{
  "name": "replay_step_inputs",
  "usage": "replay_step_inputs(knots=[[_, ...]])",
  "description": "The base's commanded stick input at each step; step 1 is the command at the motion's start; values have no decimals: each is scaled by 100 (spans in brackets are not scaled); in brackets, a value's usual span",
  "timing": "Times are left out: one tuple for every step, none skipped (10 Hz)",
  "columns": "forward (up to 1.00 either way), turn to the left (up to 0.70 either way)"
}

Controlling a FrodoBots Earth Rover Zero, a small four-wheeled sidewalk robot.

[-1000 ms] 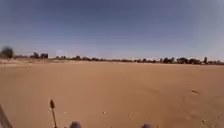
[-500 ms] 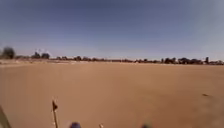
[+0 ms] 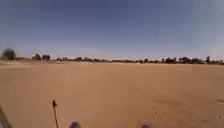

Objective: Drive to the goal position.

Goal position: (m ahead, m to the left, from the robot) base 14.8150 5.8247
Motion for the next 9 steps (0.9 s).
replay_step_inputs(knots=[[70, 0], [70, 0], [70, 0], [70, 0], [70, 0], [70, 0], [70, 0], [70, 0], [70, 0]])
